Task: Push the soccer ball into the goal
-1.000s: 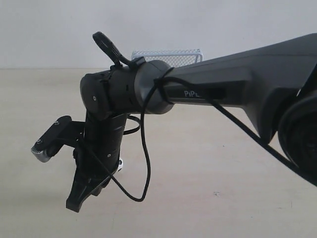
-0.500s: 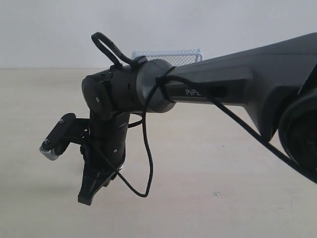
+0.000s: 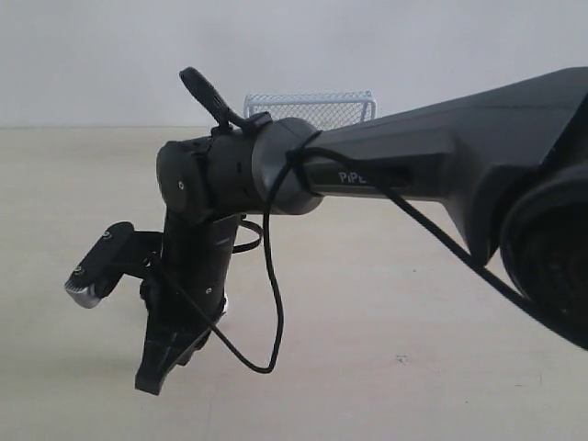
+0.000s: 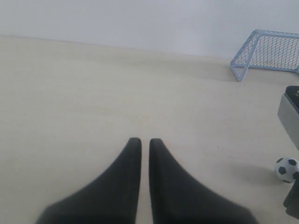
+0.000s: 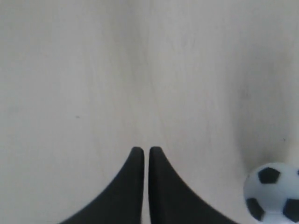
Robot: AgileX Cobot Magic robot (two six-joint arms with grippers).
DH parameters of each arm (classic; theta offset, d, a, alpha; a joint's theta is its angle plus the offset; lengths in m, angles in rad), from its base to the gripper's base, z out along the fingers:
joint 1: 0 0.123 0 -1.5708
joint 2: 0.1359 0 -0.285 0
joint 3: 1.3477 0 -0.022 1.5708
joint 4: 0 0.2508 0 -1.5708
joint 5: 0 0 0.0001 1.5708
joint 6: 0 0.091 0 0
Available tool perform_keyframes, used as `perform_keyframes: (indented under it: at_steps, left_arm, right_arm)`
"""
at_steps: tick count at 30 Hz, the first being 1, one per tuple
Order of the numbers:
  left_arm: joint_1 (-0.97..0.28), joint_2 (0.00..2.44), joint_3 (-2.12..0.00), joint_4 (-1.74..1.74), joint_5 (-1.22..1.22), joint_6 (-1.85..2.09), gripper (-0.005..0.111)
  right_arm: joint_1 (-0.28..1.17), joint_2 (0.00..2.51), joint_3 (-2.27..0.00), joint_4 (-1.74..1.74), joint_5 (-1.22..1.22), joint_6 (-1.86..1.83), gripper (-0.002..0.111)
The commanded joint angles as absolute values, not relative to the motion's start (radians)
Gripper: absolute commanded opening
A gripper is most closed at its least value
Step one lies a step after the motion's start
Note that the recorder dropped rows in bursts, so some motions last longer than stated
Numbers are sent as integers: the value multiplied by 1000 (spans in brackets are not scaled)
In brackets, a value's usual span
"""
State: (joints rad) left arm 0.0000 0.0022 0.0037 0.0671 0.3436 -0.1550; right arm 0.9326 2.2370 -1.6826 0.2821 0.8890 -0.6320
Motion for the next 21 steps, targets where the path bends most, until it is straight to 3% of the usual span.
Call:
perform_keyframes:
  at_steps: [1, 3, 7, 16, 21]
  left_arm:
    - [2, 0, 0, 63, 340, -165, 6]
    - [2, 0, 0, 63, 340, -165, 6]
    - [2, 0, 0, 63, 340, -165, 6]
    - [2, 0, 0, 63, 340, -165, 6]
    - [2, 0, 0, 63, 340, -165, 6]
  right_arm:
    - [855, 2245, -1708, -47, 760, -332, 0]
    - [796, 2235, -1800, -268, 888, -106, 0]
    - [880, 2155, -1766, -387, 927, -88, 0]
    - [906, 2032, -1442, -493, 869, 102, 0]
    - [906, 1838, -1229, -542, 829, 281, 0]
